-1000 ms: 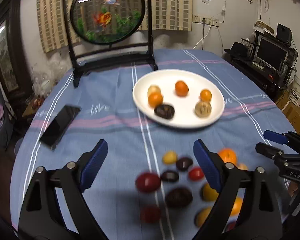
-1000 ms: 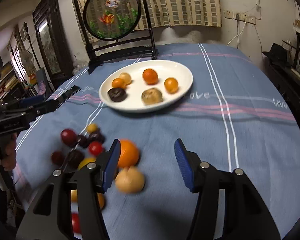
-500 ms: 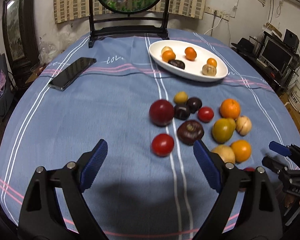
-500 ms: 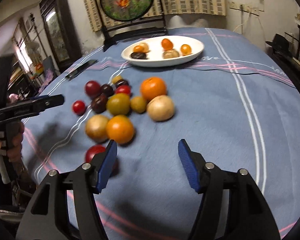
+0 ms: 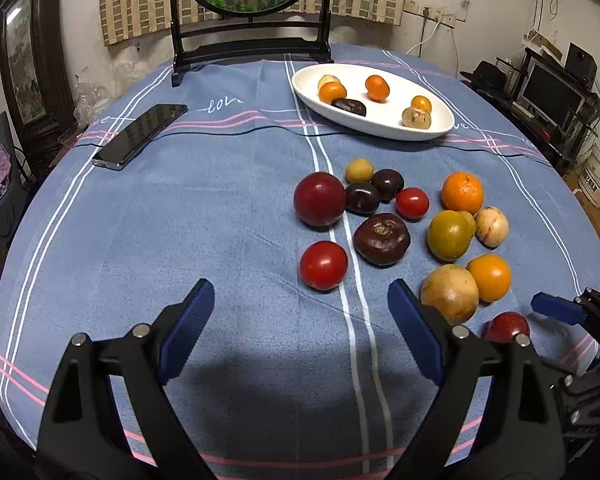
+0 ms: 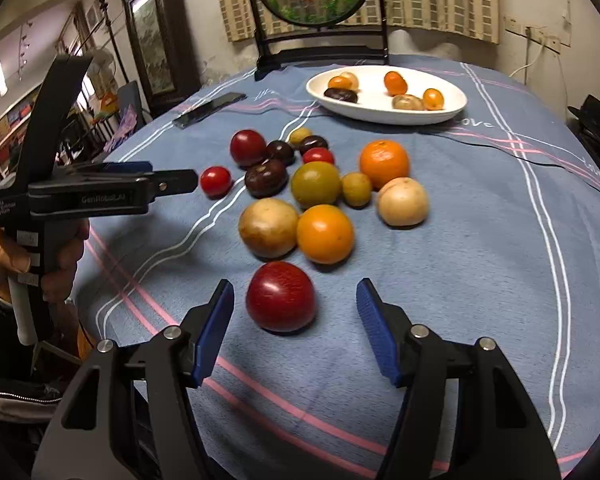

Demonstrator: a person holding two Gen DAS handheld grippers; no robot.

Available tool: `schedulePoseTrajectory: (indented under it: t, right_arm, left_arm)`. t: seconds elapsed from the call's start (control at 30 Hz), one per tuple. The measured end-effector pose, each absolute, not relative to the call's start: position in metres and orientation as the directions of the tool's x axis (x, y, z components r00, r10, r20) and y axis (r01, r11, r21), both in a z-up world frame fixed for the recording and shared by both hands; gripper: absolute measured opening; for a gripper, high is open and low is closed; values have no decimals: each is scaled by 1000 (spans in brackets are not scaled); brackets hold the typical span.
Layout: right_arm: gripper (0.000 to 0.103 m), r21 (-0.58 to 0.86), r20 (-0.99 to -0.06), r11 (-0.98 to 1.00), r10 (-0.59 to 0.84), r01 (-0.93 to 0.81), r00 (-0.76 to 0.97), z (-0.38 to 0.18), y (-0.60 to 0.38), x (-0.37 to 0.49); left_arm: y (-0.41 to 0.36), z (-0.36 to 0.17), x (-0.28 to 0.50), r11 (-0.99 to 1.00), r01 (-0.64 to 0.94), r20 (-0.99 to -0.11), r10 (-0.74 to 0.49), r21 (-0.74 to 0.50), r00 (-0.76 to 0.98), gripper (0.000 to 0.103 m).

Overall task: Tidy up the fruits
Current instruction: 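Grasp a red tomato with the left tool while the right tool grasps a red apple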

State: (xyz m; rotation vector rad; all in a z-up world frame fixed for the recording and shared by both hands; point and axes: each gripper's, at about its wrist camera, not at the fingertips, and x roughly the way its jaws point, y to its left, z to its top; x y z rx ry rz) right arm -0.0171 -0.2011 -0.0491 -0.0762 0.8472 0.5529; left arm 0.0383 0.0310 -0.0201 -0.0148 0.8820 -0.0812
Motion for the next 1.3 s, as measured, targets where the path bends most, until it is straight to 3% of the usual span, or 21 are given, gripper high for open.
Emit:
schedulePoseTrajectory:
  t: [0.23, 0.3, 0.37, 0.8, 0.9, 1.07, 1.17, 1.3]
  right_arm:
    - [63, 95, -776, 858, 381, -505, 502, -62, -179, -14]
    - [45, 73, -781, 858, 366, -508, 506, -65, -176, -15]
    - [41, 49, -778, 863, 349, -503, 523, -66, -175, -16]
    - [41, 121, -766, 888, 367, -443, 527, -63, -208, -11]
    - [41, 135, -761, 895, 368, -425, 535, -61, -218, -8]
    - [41, 142, -752, 906, 361, -399, 552, -57, -230, -6]
    - [41, 148, -749, 909, 360, -389, 557, -56, -235, -6]
    - [41, 152, -740, 914, 358, -377, 569, -53, -242, -5]
  left_arm:
    - [31, -27, 44, 997, 60, -786, -71, -43, 614, 90]
    - [32, -29, 46, 998, 54, -790, -63, -38, 610, 90]
    - [32, -31, 48, 998, 48, -795, -60, -39, 603, 90]
    - [24, -43, 67, 998, 54, -811, -54, -28, 582, 88]
    - [21, -50, 72, 998, 55, -825, -39, -10, 563, 71]
    - [15, -52, 76, 998, 57, -824, -26, 8, 566, 52]
    - [10, -50, 76, 996, 84, -823, -44, 4, 566, 31]
    - [7, -44, 73, 996, 91, -825, -60, -11, 562, 31]
